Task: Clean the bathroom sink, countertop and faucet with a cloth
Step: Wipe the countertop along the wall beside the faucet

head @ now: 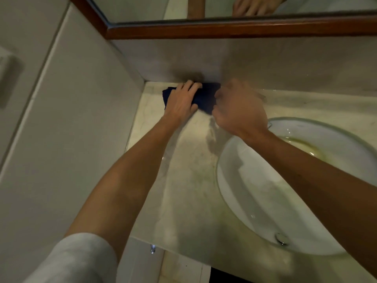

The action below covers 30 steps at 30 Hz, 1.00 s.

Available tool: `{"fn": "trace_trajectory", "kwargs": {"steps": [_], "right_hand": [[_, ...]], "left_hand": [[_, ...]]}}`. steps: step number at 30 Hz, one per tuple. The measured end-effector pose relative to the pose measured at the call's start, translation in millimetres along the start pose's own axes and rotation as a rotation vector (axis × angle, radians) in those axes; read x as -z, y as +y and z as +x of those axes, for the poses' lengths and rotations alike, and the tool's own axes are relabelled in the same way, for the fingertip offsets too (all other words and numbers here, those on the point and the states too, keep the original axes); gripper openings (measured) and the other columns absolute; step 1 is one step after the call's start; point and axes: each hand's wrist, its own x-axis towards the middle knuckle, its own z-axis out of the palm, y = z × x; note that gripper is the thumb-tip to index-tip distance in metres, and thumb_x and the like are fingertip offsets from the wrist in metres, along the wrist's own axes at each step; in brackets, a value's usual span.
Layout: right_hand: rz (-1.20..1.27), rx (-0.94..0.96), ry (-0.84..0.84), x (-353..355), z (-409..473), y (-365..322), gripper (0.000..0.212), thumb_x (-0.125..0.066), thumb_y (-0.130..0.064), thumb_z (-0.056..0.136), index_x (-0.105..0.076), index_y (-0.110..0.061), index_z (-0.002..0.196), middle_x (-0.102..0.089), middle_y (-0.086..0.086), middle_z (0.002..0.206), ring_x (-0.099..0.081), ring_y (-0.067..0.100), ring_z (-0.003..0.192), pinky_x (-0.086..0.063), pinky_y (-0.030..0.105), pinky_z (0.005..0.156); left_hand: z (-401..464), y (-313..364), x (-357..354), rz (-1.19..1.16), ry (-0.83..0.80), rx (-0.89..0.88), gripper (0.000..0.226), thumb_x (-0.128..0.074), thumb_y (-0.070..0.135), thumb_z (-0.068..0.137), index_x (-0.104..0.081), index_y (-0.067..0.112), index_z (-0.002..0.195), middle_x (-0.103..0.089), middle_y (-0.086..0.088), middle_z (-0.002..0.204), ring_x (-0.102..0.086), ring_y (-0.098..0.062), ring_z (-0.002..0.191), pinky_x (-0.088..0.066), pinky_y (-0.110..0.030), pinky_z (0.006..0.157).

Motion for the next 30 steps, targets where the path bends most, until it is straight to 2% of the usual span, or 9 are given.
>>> {"fn": "trace_trajectory", "kwargs": {"steps": [2,6,9,13,17,21,25,28,30], "right_hand": [[0.003,0.006,0.002,0.0,0.3,-0.5,0.039,-0.053,-0.044,0.090,-0.063,-0.021,0.120,-0.054,0.004,0.122,-0.050,0.026,0.112,-0.044,0.033,0.069],[0.019,-0.010,-0.021,2.4,1.5,-1.0,0.040,-0.053,-0.044,0.089,-0.063,-0.021,0.120,-0.052,0.005,0.123,-0.048,0.027,0.115,-0.052,0.042,0.076],[0.024,-0.013,-0.019,3.9,0.8,-1.6,0.040,-0.053,-0.043,0.089,-0.063,-0.021,0.120,-0.051,0.006,0.125,-0.048,0.029,0.118,-0.051,0.043,0.076],[0.037,-0.016,-0.020,6.5,-0.4,-4.1,0.037,-0.052,-0.041,0.090,-0.064,-0.020,0.119,-0.051,0.006,0.126,-0.047,0.029,0.120,-0.051,0.043,0.080],[0.047,0.003,-0.027,9.7,-2.0,-3.4,0.042,-0.052,-0.042,0.092,-0.063,-0.018,0.124,-0.051,0.008,0.128,-0.047,0.029,0.122,-0.054,0.046,0.086],[0.046,0.021,-0.046,11.3,-2.6,-3.7,0.045,-0.051,-0.046,0.093,-0.062,-0.018,0.126,-0.050,0.008,0.131,-0.046,0.030,0.124,-0.050,0.043,0.086],[0.043,0.026,-0.077,14.4,-2.9,-4.3,0.046,-0.051,-0.046,0.094,-0.061,-0.017,0.129,-0.049,0.009,0.134,-0.044,0.031,0.127,-0.050,0.044,0.088],[0.041,0.018,-0.083,15.4,-4.9,-5.1,0.047,-0.051,-0.045,0.092,-0.062,-0.016,0.127,-0.049,0.010,0.134,-0.043,0.032,0.127,-0.050,0.045,0.086],[0.042,0.017,-0.082,15.2,-6.2,-6.4,0.047,-0.051,-0.045,0.091,-0.062,-0.016,0.126,-0.049,0.011,0.132,-0.044,0.033,0.127,-0.049,0.046,0.085]], "left_hand": [[7.1,-0.4,-0.6,0.047,0.004,0.012,0.051,-0.064,0.019,0.081,-0.055,0.020,0.132,-0.056,-0.006,0.130,-0.056,-0.031,0.106,-0.048,-0.046,0.078],[7.3,-2.7,-6.9,0.083,-0.010,0.028,0.047,-0.059,0.023,0.086,-0.055,0.020,0.133,-0.054,-0.008,0.134,-0.055,-0.032,0.111,-0.049,-0.048,0.079],[-7.4,2.0,-4.5,0.038,0.016,0.036,0.047,-0.054,0.029,0.084,-0.058,0.018,0.129,-0.056,-0.007,0.129,-0.056,-0.030,0.106,-0.050,-0.046,0.071],[-63.6,3.0,-5.5,-0.029,0.030,0.082,0.047,-0.056,0.042,0.083,-0.059,0.017,0.124,-0.060,-0.004,0.116,-0.062,-0.029,0.090,-0.048,-0.038,0.060],[-138.0,16.6,-15.6,-0.089,0.091,0.235,0.045,-0.060,0.042,0.082,-0.060,0.016,0.119,-0.061,-0.004,0.112,-0.063,-0.027,0.084,-0.049,-0.036,0.060],[-194.7,70.9,-24.9,-0.130,0.116,0.443,0.042,-0.063,0.040,0.083,-0.059,0.019,0.119,-0.060,0.000,0.117,-0.062,-0.022,0.088,-0.044,-0.033,0.063],[-234.1,137.9,-38.9,-0.202,0.127,0.530,0.042,-0.062,0.042,0.084,-0.057,0.020,0.119,-0.058,-0.001,0.113,-0.060,-0.021,0.091,-0.053,-0.040,0.063],[-248.0,196.0,-43.0,-0.218,0.152,0.667,0.045,-0.061,0.045,0.084,-0.058,0.021,0.122,-0.059,0.000,0.111,-0.058,-0.019,0.089,-0.053,-0.035,0.056],[-244.3,237.6,-42.0,-0.279,0.139,0.750,0.045,-0.056,0.046,0.085,-0.058,0.023,0.123,-0.059,0.001,0.112,-0.058,-0.019,0.090,-0.053,-0.033,0.059]]}}
